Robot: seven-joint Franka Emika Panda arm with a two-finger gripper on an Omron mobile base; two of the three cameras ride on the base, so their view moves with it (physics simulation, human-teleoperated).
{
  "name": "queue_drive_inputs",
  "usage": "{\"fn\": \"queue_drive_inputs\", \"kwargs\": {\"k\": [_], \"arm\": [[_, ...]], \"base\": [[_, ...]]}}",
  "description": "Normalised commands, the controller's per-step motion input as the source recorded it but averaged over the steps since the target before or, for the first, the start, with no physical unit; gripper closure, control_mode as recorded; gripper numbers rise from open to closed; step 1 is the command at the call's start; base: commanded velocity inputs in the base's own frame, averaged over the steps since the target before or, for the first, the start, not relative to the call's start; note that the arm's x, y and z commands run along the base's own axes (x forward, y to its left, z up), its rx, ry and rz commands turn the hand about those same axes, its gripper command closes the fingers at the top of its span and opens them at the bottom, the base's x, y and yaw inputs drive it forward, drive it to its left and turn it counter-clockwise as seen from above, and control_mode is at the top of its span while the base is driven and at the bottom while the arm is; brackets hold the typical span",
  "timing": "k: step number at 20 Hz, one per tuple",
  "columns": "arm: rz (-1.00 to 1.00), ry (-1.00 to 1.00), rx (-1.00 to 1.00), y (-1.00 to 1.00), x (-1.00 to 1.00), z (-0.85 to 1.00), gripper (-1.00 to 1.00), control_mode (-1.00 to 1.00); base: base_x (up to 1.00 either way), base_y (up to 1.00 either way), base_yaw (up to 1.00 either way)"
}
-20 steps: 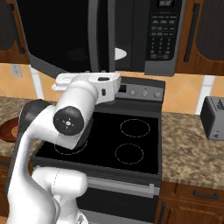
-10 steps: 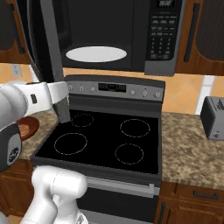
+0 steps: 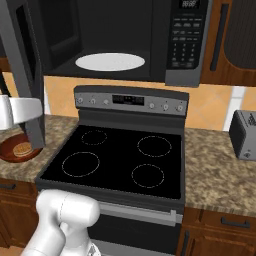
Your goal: Open the microwave, place the bowl with waffle inside the microwave, then close the microwave door and turn it on.
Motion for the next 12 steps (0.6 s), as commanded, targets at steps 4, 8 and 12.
{"fn": "queue_drive_inputs", "kwargs": {"k": [4, 8, 12], "arm": [[-0.02, 0.00, 0.35, -1.00, -1.00, 0.00, -1.00, -1.00], [0.00, -0.04, 0.41, -0.97, -1.00, 0.06, -1.00, -1.00], [-0.03, -0.04, 0.39, -0.86, -1.00, 0.17, -1.00, -1.00]], "base": [[0.00, 0.00, 0.00], [0.00, 0.00, 0.00], [0.00, 0.00, 0.00]]}}
